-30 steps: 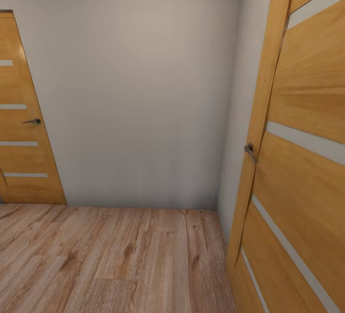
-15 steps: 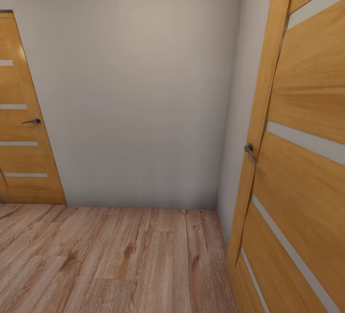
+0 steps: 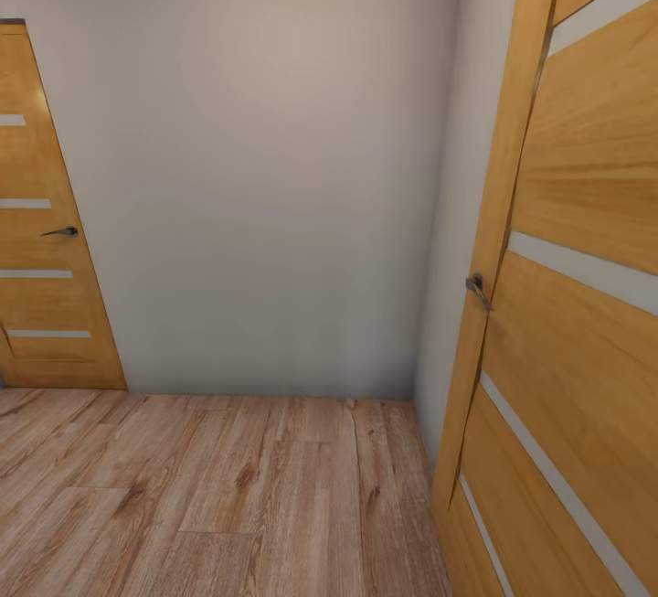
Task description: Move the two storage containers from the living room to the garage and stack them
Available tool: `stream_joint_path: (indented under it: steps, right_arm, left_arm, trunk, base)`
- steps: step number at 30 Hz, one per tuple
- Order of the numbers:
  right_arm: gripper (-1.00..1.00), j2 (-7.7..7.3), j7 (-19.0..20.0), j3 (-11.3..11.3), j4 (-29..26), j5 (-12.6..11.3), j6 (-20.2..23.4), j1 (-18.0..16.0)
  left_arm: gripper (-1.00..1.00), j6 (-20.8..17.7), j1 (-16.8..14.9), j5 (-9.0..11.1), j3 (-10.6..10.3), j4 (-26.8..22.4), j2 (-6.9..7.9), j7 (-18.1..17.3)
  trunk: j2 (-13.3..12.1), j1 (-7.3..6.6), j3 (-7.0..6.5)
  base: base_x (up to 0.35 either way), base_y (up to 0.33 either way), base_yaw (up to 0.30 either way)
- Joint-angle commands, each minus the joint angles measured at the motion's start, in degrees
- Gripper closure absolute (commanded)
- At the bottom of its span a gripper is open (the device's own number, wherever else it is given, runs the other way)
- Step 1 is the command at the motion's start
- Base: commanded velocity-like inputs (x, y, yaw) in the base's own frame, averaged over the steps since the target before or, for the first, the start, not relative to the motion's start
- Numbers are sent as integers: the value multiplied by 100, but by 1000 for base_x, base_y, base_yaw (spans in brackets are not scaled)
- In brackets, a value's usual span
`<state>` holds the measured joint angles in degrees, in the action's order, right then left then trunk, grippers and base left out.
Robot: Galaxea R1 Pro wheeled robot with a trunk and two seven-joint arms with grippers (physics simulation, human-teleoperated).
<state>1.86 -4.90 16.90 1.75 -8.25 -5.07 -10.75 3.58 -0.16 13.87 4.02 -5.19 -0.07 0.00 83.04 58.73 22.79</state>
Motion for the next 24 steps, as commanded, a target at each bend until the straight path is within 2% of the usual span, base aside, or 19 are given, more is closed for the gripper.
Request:
stream_joint_path:
  steps: [1,6,15,24]
  right_arm:
    - [-100,3,-8,50,18,-57,-30,-3]
    - [-100,-6,-14,50,18,-57,-15,10]
    - [-100,-14,-27,50,18,-62,-17,11]
    - [-100,-45,-20,50,18,-62,-12,11]
  left_arm:
    - [-100,11,-2,0,38,0,-2,0]
    - [-100,11,-2,2,38,-4,-4,0]
    - [-100,11,0,2,38,-8,-7,0]
    - [-100,11,-2,-3,33,1,-8,0]
  trunk:
    - [3,0,6]
    - [3,0,6]
    - [3,0,6]
    - [3,0,6]
  base:
    - [0,0,0]
    - [0,0,13]
    - [0,0,178]
    - [0,-56,24]
